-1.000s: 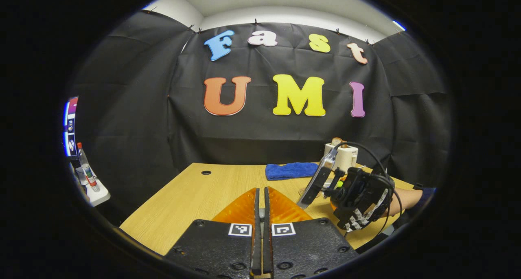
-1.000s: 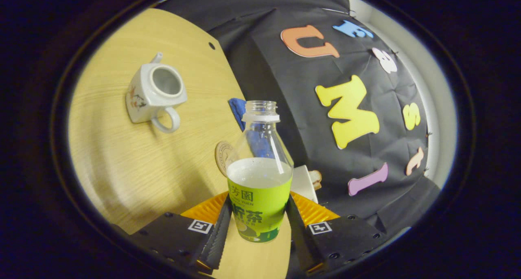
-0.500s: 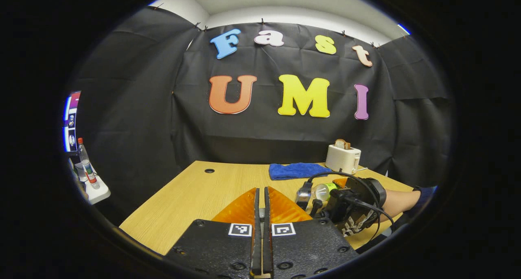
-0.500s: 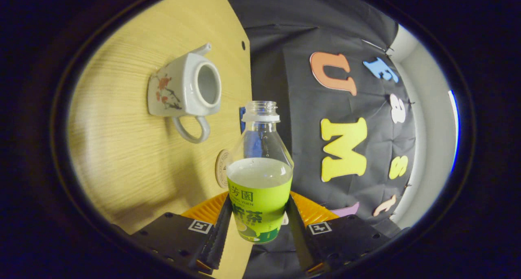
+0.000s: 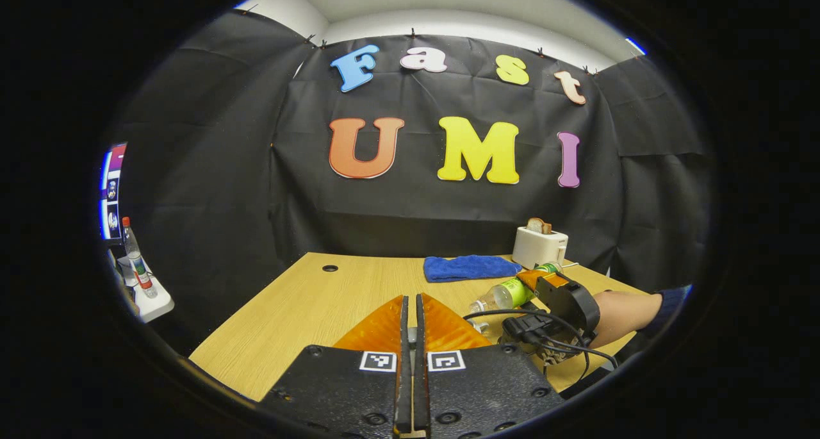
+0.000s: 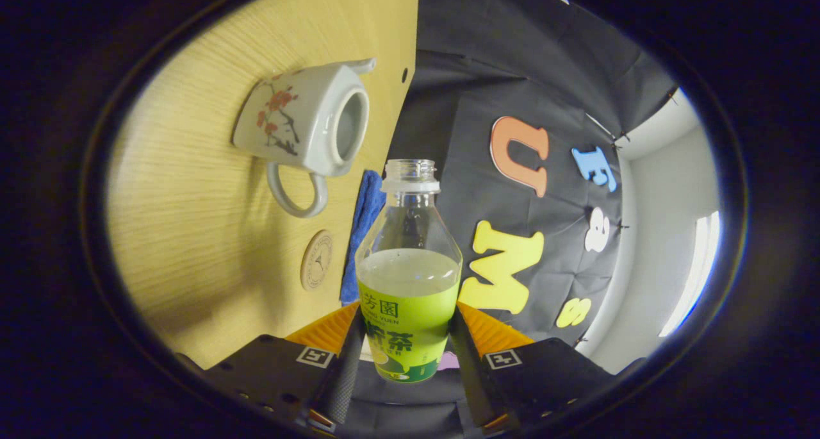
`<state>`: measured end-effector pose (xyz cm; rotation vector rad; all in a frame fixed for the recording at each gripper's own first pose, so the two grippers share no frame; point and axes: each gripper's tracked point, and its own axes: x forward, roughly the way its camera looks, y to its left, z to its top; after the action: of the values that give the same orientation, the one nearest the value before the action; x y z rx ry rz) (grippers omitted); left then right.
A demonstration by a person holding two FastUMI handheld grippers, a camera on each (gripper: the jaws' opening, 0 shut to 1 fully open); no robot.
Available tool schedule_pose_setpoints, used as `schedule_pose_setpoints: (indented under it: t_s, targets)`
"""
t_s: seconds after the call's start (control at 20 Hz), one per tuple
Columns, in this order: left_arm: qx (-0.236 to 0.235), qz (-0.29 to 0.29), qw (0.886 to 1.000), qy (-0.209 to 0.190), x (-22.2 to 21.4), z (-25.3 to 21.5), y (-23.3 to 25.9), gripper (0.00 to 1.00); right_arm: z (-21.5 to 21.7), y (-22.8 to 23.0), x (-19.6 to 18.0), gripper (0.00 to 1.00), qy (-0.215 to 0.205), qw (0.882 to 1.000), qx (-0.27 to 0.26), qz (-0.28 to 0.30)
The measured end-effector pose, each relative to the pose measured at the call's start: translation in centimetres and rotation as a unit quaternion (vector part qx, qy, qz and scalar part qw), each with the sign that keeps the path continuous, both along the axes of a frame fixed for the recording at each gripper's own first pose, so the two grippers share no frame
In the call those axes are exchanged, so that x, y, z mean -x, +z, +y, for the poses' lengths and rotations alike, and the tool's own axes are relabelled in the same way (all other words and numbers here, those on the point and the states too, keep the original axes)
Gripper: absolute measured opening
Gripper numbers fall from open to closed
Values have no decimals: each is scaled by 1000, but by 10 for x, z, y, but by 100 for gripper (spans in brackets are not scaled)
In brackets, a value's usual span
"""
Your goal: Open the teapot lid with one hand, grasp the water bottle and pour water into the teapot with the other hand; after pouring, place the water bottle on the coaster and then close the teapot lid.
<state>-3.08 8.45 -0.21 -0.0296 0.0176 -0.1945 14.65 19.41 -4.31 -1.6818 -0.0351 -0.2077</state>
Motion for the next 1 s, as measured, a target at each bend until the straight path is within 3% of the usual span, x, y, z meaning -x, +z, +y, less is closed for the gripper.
schedule_pose_setpoints:
  t_s: [0.35, 1.0]
  targets:
    - [12, 3, 1000, 11, -2, 7, 1, 4, 14, 11, 3, 70, 25, 998, 50, -23]
    - [1, 3, 1000, 17, 1, 10, 1, 4, 18, 33, 1, 71, 26, 989, 123, -72]
